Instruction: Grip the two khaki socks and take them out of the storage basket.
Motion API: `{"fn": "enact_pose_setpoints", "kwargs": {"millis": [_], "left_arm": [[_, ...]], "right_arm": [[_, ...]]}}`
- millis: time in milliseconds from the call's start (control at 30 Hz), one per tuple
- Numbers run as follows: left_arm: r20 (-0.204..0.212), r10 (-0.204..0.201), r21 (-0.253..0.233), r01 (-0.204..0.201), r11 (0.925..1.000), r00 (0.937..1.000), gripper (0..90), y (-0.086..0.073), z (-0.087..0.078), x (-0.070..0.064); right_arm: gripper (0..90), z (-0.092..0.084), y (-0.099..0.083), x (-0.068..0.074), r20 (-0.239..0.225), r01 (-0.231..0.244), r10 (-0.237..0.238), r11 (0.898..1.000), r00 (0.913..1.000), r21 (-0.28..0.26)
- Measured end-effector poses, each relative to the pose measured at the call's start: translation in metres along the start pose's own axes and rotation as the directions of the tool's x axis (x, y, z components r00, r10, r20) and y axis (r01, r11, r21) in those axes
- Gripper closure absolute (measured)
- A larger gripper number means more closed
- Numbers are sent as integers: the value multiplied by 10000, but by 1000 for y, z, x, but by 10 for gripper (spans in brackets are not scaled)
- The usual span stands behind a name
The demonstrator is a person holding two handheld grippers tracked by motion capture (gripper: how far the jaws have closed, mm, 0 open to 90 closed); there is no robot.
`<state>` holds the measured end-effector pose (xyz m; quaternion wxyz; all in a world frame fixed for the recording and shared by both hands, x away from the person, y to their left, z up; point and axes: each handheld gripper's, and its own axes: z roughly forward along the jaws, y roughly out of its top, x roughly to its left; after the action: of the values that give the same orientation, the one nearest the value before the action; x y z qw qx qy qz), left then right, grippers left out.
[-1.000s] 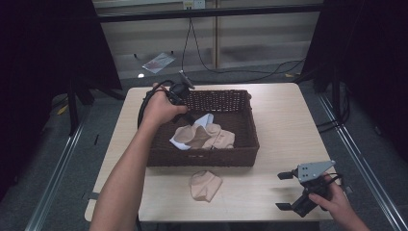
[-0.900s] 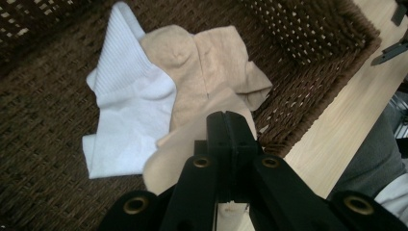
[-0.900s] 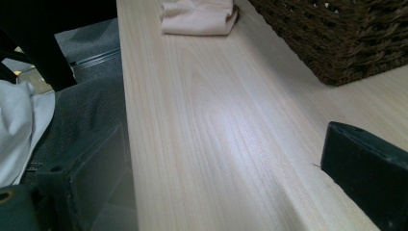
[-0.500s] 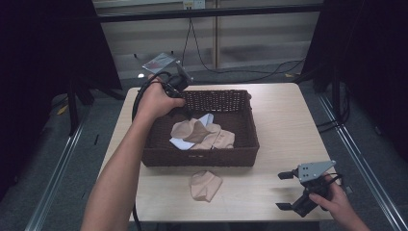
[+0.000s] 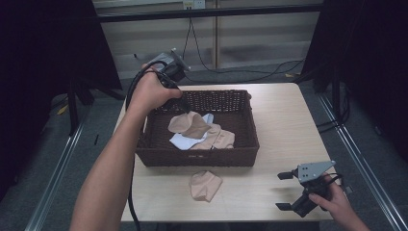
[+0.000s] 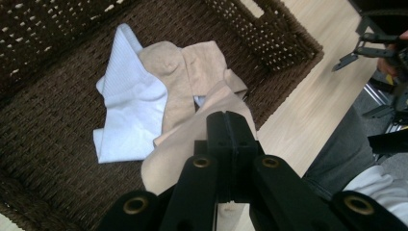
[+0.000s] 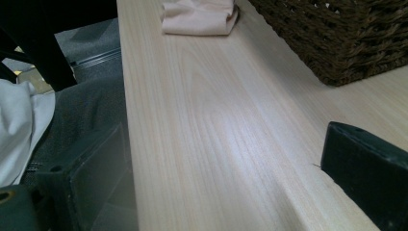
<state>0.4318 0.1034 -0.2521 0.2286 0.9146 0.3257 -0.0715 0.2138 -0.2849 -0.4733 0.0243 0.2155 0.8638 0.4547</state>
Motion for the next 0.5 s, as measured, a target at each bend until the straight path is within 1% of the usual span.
{"fn": "enact_pose_setpoints", "kwargs": {"millis": [33, 67, 100, 133, 167, 200, 233, 267, 300, 333, 367, 400, 467, 500], "left_arm": [[8, 13, -18, -13, 10000, 10000, 900, 0, -2, -1], [28, 79, 80, -79, 9999, 10000, 900, 1, -5, -2], [37, 63, -32, -63, 10000, 10000, 900, 1, -6, -3], [67, 103, 29, -104, 9999, 9999, 900, 1, -8, -4], [109, 153, -19, -152, 9999, 9998, 900, 1, -10, -5], [106, 99, -65, -98, 9999, 9999, 900, 1, -12, -7], [143, 152, 65, -152, 9999, 9998, 900, 1, -14, -8], [178, 204, 50, -204, 9998, 9996, 900, 1, -15, -9], [156, 147, 25, -148, 9999, 9998, 900, 1, -15, -11], [203, 198, 117, -200, 9997, 9996, 900, 1, -16, -12], [185, 244, 85, -246, 9997, 9995, 900, 1, -18, -13], [236, 263, 216, -268, 9994, 9994, 900, 1, -19, -14], [261, 326, 139, -330, 9994, 9991, 900, 0, -21, -16], [316, 369, 216, -376, 9991, 9988, 900, 0, -22, -18]], "right_arm": [[13, 0, 0, 0, 2, 2, -2, 10000, 10000, 8], [13, 0, 0, 0, -9, 1, -1, 10000, 10000, 4], [13, 0, 0, 0, -14, 9, -9, 10000, 10000, -3], [13, 0, 0, 0, -16, 10, -10, 10000, 10000, 18], [13, 0, 0, 0, -34, -8, 8, 10000, 10000, 14], [13, 0, 0, 0, -30, 4, -4, 10000, 10000, 14], [13, 0, 0, 0, -46, 0, 0, 10000, 10000, 28], [13, 0, 0, 0, -46, -2, 2, 10000, 10000, 32], [13, 0, 0, 0, -46, -3, 3, 10000, 10000, 30], [13, 0, 0, 0, -41, -6, 6, 10000, 10000, 19], [13, 0, 0, 0, -38, -2, 2, 10000, 10000, 9], [13, 0, 0, 0, -37, 1, -1, 10000, 10000, 9], [13, 0, 0, 0, -42, -9, 9, 10000, 10000, 14], [12, 1, 0, 0, -63, -18, 18, 10000, 10000, 19]]}}
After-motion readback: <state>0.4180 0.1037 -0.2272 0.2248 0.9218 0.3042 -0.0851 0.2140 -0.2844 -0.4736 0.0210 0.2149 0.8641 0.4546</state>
